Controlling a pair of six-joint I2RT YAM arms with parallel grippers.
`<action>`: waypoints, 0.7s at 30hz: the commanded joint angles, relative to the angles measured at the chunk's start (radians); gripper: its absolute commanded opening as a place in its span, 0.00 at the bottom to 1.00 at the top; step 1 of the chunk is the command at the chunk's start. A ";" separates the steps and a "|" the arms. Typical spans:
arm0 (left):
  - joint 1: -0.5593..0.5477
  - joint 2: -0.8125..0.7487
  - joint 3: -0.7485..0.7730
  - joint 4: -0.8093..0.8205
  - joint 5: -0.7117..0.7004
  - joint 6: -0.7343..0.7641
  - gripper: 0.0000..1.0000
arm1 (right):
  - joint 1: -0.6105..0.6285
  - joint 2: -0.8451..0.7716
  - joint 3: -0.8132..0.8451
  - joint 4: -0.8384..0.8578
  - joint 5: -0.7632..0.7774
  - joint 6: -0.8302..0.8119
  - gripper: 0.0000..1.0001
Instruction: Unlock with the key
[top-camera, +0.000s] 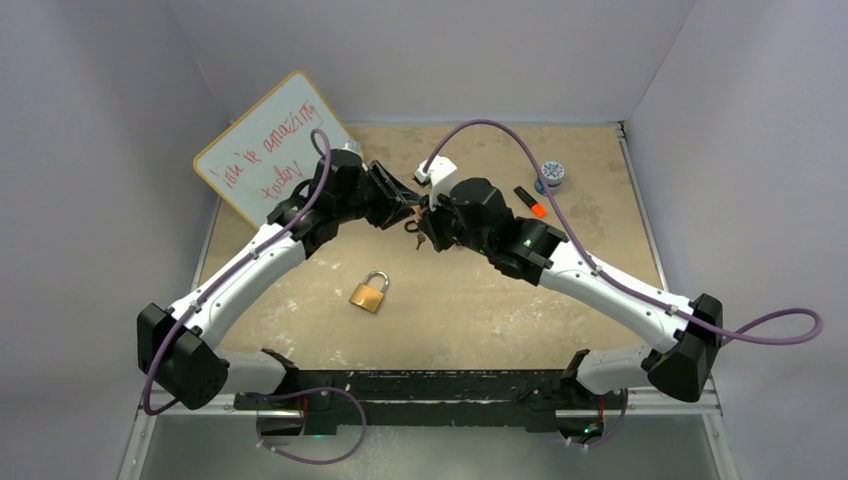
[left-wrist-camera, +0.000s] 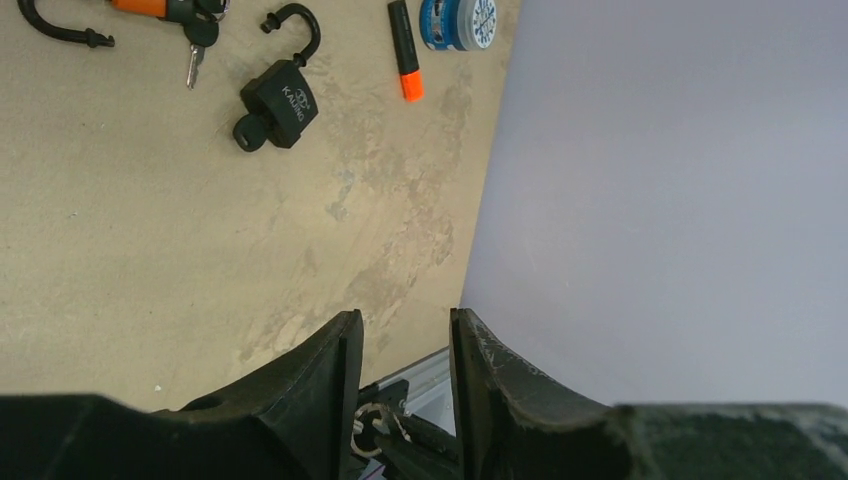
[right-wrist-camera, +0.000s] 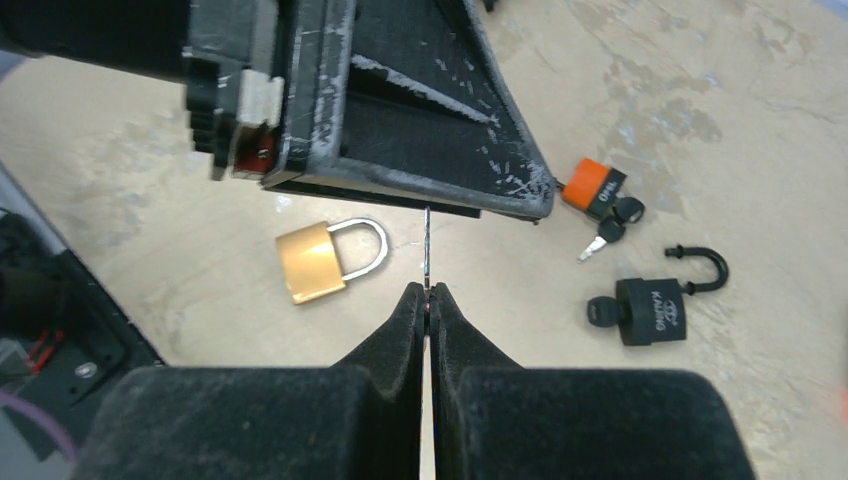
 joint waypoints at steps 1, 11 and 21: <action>0.003 0.008 0.039 -0.013 -0.004 0.032 0.39 | 0.007 0.012 0.058 -0.009 0.106 -0.050 0.00; 0.015 0.041 0.067 -0.047 0.048 0.052 0.25 | 0.008 0.053 0.081 0.016 0.071 -0.050 0.00; 0.015 0.046 0.064 -0.013 0.050 0.062 0.00 | 0.007 0.077 0.086 0.005 0.050 -0.051 0.00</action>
